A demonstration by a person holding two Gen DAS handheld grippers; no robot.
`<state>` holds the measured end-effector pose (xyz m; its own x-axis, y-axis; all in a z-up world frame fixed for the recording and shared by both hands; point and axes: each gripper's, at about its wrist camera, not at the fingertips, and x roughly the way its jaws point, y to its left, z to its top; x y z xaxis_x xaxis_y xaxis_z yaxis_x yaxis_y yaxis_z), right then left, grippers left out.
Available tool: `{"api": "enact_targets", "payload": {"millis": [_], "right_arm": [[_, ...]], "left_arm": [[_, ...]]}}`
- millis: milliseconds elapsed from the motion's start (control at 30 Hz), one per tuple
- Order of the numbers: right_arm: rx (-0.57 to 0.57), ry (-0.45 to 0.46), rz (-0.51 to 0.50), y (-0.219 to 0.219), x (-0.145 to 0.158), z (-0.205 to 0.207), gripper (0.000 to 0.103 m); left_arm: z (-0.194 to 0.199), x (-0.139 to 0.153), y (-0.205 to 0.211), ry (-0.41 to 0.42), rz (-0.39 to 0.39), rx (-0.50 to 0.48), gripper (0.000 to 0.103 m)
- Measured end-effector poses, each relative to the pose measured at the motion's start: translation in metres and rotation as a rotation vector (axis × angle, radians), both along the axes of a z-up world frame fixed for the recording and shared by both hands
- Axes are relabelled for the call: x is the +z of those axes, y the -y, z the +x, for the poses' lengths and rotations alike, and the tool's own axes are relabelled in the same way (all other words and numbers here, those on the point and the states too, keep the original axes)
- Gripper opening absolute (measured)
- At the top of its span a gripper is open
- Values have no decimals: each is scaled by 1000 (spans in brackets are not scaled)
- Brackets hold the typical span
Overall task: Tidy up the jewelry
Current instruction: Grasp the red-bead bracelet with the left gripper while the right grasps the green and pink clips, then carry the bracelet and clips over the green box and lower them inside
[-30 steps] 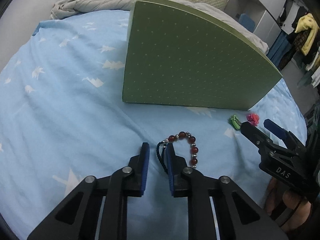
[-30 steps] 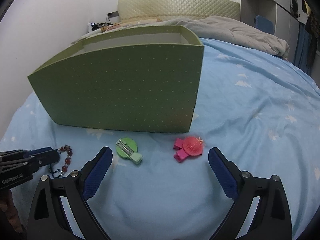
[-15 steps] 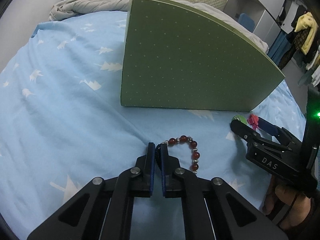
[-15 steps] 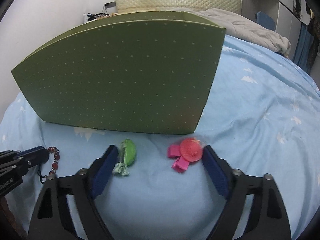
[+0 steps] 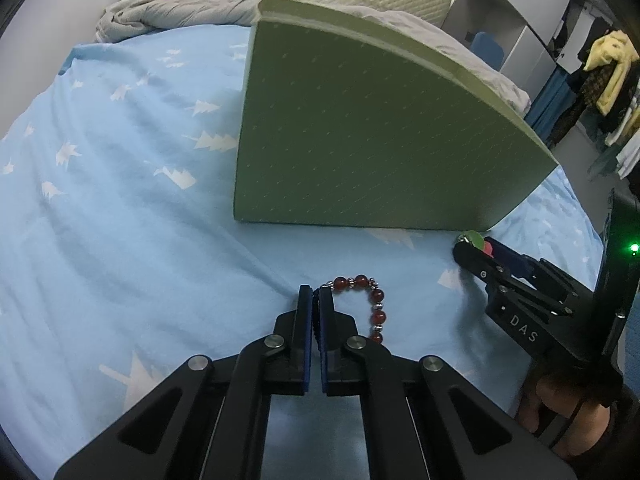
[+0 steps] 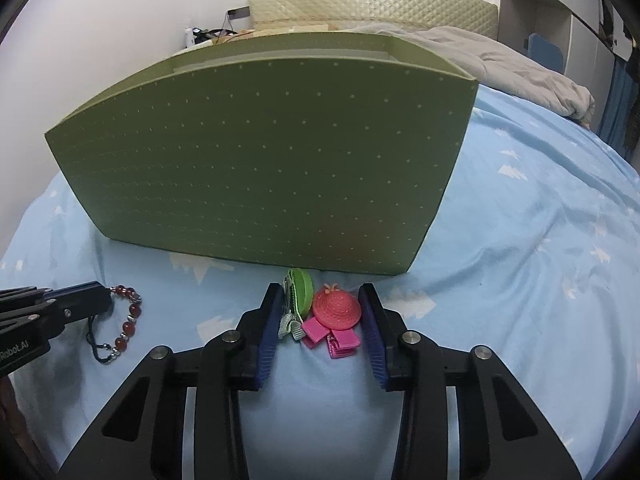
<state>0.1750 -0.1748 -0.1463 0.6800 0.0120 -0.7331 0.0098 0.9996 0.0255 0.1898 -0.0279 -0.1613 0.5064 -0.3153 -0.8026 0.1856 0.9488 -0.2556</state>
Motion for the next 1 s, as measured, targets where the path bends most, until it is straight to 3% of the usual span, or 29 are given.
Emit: {"api": "enact_targets", "payload": {"millis": [400, 1000], "right_arm": [[-22, 11, 27, 6, 26, -20, 36], [-24, 70, 75, 11, 107, -63, 36]], "left_arm": [[-12, 39, 10, 44, -24, -29, 0], [-42, 109, 13, 125, -10, -62, 0]]}}
